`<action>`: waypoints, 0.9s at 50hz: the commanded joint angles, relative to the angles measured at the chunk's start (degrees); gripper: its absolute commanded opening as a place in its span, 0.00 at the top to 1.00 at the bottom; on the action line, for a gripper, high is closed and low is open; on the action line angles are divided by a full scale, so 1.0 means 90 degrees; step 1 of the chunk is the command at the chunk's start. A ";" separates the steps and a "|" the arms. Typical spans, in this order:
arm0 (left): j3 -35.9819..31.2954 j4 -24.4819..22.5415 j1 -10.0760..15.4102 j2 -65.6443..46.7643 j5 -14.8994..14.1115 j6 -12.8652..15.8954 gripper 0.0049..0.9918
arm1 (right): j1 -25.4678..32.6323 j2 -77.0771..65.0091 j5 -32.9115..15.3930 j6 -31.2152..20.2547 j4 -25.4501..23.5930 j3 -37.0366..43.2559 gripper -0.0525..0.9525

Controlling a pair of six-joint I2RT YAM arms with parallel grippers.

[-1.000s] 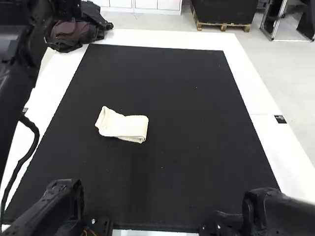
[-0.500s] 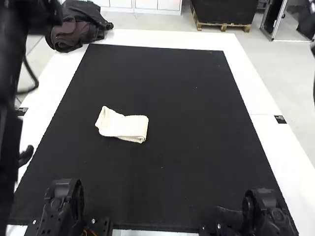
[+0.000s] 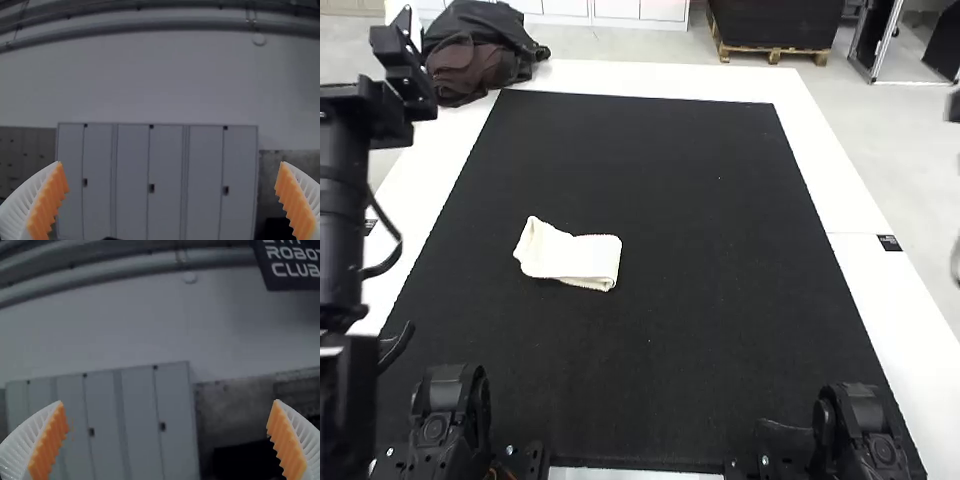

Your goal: Fold the towel.

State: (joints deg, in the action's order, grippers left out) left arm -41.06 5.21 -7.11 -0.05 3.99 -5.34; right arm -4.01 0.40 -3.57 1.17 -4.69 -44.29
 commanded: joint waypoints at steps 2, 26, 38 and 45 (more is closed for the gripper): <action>0.1105 -0.0696 -0.0040 0.0035 0.0133 0.0232 0.02 | 0.0016 -0.0035 -0.0648 -0.0433 0.0472 0.1367 0.03; 0.4582 -0.4124 -0.0069 0.0035 0.0602 0.1072 0.02 | 0.0065 -0.0035 -0.0658 -0.1146 0.4144 0.4931 0.03; 0.4552 -0.2093 -0.0069 0.0035 0.1295 0.0584 0.02 | 0.0065 -0.0035 -0.0658 -0.0267 0.2249 0.4921 0.03; 0.4552 -0.0941 -0.0049 0.0026 0.1315 0.0535 0.02 | 0.0065 -0.0035 -0.0648 -0.0189 0.1410 0.4912 0.03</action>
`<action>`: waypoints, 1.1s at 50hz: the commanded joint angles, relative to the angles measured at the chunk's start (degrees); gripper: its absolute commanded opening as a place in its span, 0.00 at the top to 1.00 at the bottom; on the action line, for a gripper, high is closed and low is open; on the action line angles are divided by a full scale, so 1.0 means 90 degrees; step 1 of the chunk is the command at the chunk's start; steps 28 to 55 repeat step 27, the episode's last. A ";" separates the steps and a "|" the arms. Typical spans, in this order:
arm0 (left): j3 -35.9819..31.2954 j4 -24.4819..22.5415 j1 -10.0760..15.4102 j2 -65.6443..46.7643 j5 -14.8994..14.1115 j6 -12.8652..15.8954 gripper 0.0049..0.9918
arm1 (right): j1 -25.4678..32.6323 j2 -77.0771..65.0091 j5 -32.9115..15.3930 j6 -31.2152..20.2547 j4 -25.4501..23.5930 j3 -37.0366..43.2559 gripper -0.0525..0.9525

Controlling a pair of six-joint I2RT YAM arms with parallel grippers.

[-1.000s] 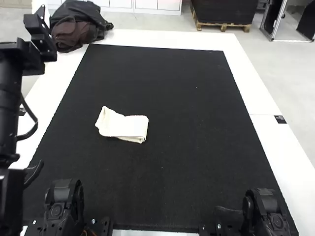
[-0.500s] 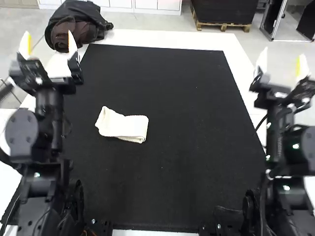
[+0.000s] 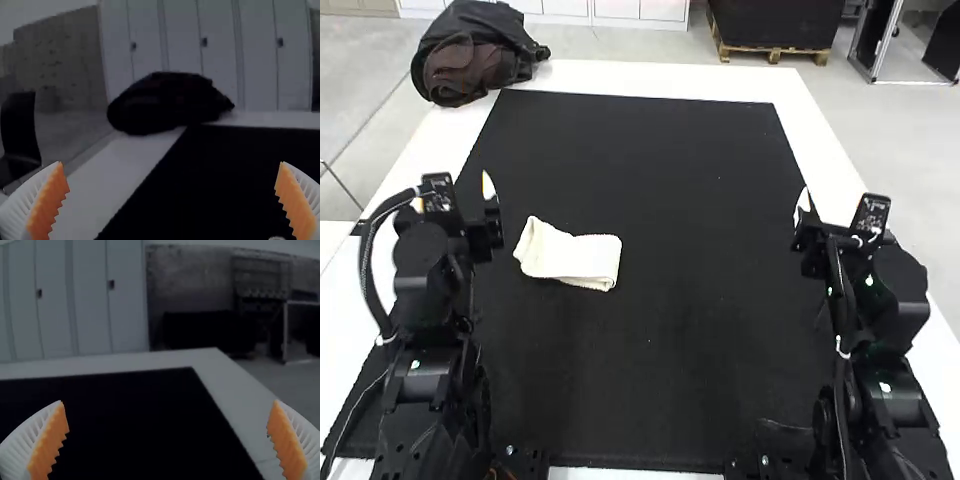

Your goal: Fold the towel.

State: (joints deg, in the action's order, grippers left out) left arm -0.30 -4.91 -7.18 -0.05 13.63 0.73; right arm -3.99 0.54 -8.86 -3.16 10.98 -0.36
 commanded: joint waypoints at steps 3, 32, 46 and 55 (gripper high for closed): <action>0.0023 0.0164 -0.0042 0.0035 0.0253 -0.0150 0.02 | 0.0062 -0.0050 -0.0050 0.0370 -0.0791 0.0040 0.03; 0.0023 0.0819 -0.0062 0.0035 0.0244 -0.2152 0.02 | 0.0062 -0.0050 -0.0011 0.0361 -0.1054 0.0040 0.03; 0.0023 0.0819 -0.0062 0.0035 0.0244 -0.2152 0.02 | 0.0062 -0.0050 -0.0011 0.0361 -0.1054 0.0040 0.03; 0.0023 0.0819 -0.0062 0.0035 0.0244 -0.2152 0.02 | 0.0062 -0.0050 -0.0011 0.0361 -0.1054 0.0040 0.03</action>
